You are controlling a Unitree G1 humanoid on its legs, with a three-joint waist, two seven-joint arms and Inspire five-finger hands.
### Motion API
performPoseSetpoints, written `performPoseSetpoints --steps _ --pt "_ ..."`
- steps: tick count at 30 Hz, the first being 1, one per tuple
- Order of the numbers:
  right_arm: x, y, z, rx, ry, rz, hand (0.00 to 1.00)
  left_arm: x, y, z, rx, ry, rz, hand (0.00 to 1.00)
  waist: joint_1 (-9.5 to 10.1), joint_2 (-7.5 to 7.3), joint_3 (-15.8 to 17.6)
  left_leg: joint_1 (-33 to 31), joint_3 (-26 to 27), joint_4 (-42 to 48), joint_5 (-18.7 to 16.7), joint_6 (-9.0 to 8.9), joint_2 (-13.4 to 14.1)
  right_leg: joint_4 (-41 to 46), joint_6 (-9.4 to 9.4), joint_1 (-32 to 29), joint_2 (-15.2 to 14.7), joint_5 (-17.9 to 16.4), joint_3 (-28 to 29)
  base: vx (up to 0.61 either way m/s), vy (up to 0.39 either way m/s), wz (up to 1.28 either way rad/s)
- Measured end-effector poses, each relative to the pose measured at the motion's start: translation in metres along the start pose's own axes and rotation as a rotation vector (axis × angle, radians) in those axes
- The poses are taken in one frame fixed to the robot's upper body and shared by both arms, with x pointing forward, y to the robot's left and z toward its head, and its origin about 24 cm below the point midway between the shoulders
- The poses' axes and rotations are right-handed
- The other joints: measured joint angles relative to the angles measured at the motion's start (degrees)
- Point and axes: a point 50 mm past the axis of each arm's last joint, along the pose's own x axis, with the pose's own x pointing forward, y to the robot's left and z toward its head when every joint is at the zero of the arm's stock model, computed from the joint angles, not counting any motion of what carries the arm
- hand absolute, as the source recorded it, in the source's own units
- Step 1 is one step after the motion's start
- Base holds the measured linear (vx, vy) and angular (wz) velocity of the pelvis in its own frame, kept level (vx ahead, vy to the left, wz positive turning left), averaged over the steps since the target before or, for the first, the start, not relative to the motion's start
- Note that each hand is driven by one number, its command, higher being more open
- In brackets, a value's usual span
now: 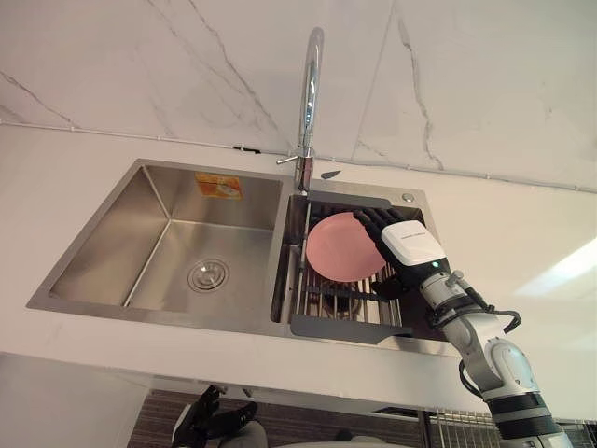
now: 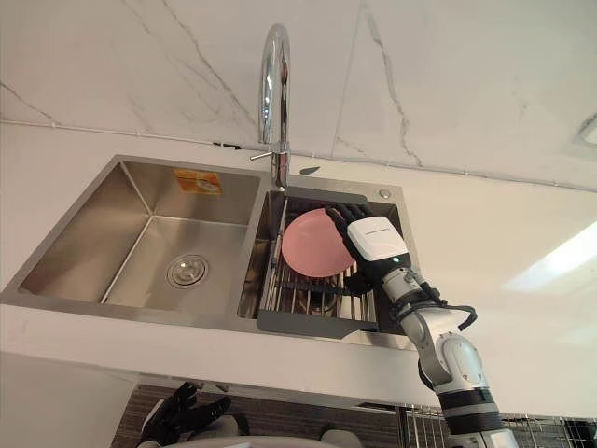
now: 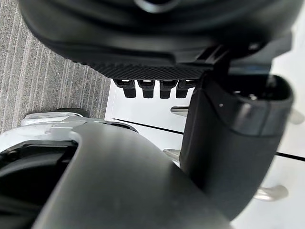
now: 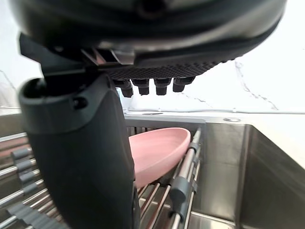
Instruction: Walk over to the sink, pick up the cup, carry it to the dishwasher, place the cup inside the dishwasher, then close the dishwasher door
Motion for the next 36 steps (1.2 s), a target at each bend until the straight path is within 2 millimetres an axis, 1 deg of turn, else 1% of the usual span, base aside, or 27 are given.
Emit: performPoseSetpoints --steps 7,13,17,21,26,30,36 --pt "-0.002 -0.002 0.002 -0.089 -0.058 0.017 1.0 0.0 0.0 0.0 0.0 0.0 0.0 1.0 0.04 -0.17 -0.1 0.1 0.0 -0.2 0.0 0.02 0.0 0.0 0.0 0.1 0.0 0.0 0.0 0.0 -0.002 0.0" --pt "-0.002 0.0 0.002 -0.126 -0.062 0.032 1.0 0.0 0.001 0.0 0.001 0.002 0.0 1.0 0.09 -0.28 -0.2 0.2 -0.2 -0.4 0.4 0.03 -0.2 0.0 0.02 0.1 -0.1 0.0 -0.2 -0.01 -0.002 0.0" --pt "-0.001 0.004 0.006 -0.15 -0.081 0.052 1.0 0.0 0.001 0.0 0.002 0.002 0.0 1.0 0.16 -0.38 -0.2 0.3 -0.3 -0.5 0.5 0.02 -0.2 0.0 0.03 0.2 -0.1 0.0 -0.3 0.0 0.0 0.0" --pt "-0.001 0.014 0.01 -0.204 -0.1 0.07 1.0 -0.001 0.003 -0.001 0.007 0.005 0.001 1.0 0.37 -0.96 -0.6 0.4 -0.6 -1.0 0.9 0.08 -0.4 0.0 0.05 0.3 -0.2 0.0 -0.6 -0.01 -0.004 0.03" --pt "-0.001 0.021 0.004 -0.22 -0.071 0.07 1.0 -0.001 0.003 0.0 0.008 0.004 0.0 1.0 0.96 -1.16 -0.7 0.4 -0.8 -1.2 1.2 0.27 -0.7 0.0 0.18 0.3 -0.5 0.1 -0.9 -0.03 -0.006 0.03" --pt "-0.001 0.023 0.001 -0.275 -0.055 0.057 1.0 -0.001 0.003 0.0 0.008 0.005 0.001 1.0 1.17 -1.22 -0.8 0.4 -0.9 -1.2 1.3 0.35 -0.8 0.0 0.25 0.3 -0.6 0.2 -1.0 -0.03 -0.007 0.01" --pt "0.006 0.025 -0.001 -0.309 -0.047 0.047 1.0 0.0 0.003 0.0 0.009 0.004 0.0 1.0 1.39 -1.28 -0.7 0.3 -1.0 -1.2 1.4 0.34 -0.8 -0.1 0.26 0.3 -0.6 0.2 -1.2 -0.01 -0.003 0.0"
